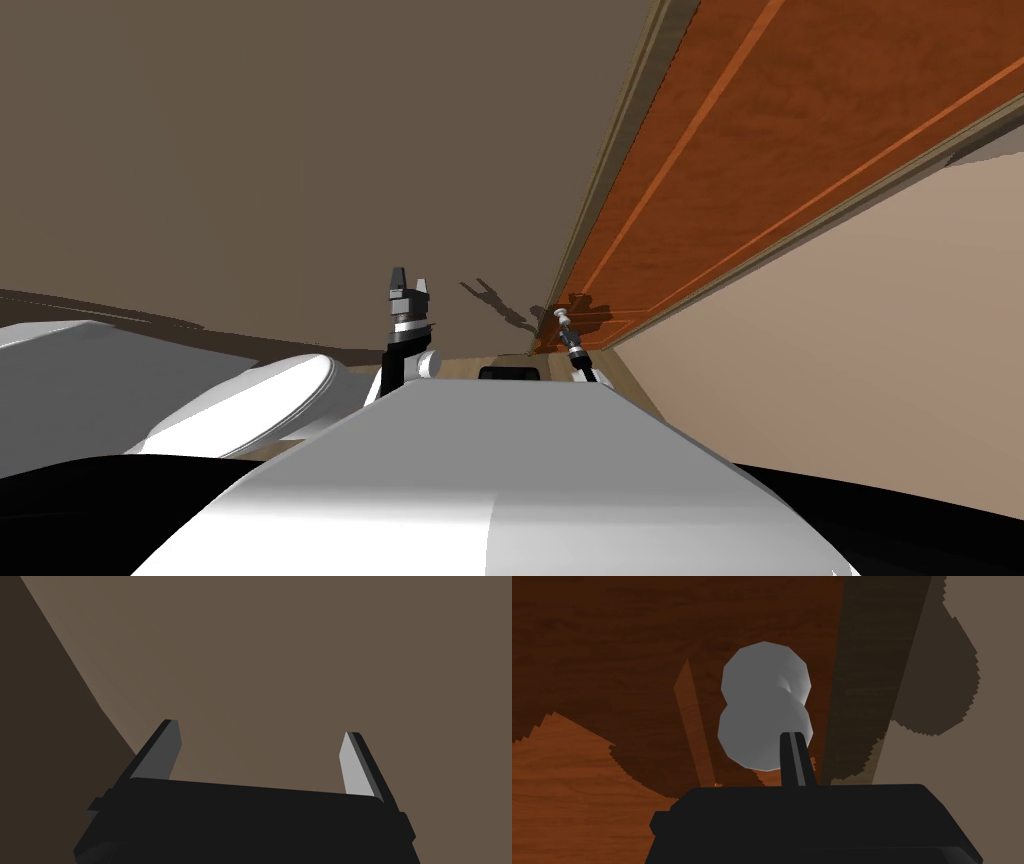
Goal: Pull the door open
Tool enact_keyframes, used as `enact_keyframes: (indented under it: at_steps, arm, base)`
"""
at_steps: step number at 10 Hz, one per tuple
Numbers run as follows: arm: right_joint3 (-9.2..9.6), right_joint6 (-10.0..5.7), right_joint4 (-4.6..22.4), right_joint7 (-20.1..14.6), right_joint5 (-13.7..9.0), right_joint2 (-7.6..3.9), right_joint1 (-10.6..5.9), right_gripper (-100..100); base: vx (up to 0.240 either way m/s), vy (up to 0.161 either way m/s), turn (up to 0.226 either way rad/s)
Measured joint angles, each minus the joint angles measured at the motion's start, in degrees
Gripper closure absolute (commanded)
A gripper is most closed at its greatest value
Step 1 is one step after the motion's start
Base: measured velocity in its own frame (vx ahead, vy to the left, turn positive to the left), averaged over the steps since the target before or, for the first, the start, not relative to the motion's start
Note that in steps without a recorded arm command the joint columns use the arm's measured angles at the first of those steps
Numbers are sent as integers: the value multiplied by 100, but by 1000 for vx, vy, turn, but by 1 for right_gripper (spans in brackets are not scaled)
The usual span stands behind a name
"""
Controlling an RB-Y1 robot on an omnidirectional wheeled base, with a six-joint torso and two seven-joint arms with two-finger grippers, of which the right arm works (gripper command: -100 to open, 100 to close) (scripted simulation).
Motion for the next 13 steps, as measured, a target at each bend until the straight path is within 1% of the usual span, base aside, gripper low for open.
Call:
enact_keyframes:
  at_steps: [2, 3, 8, 9, 10, 11, 12, 13]
  arm:
    - [-3, 3, 0, 0, -1, -3, 0, 100]
    - [-4, 3, 1, -1, -2, -4, 0, -100]
    - [48, -30, -57, -94, 41, -148, 11, -100]
    - [61, -31, -93, -122, 51, -181, 24, -100]
    - [62, -29, -98, -129, 52, -185, 30, -100]
    - [19, -52, -78, -127, 23, -206, 59, -100]
    - [-11, -99, -9, -123, 2, -231, 44, -100]
    - [-42, -116, -31, -124, -18, -241, 86, -100]
  base:
    - [0, 0, 0]
    - [-109, 11, -20]
    - [-199, -10, -29]
    - [-103, -23, -6]
    - [75, 29, 129]
    - [147, 28, 70]
    - [197, 12, 95]
    - [236, 16, 139]
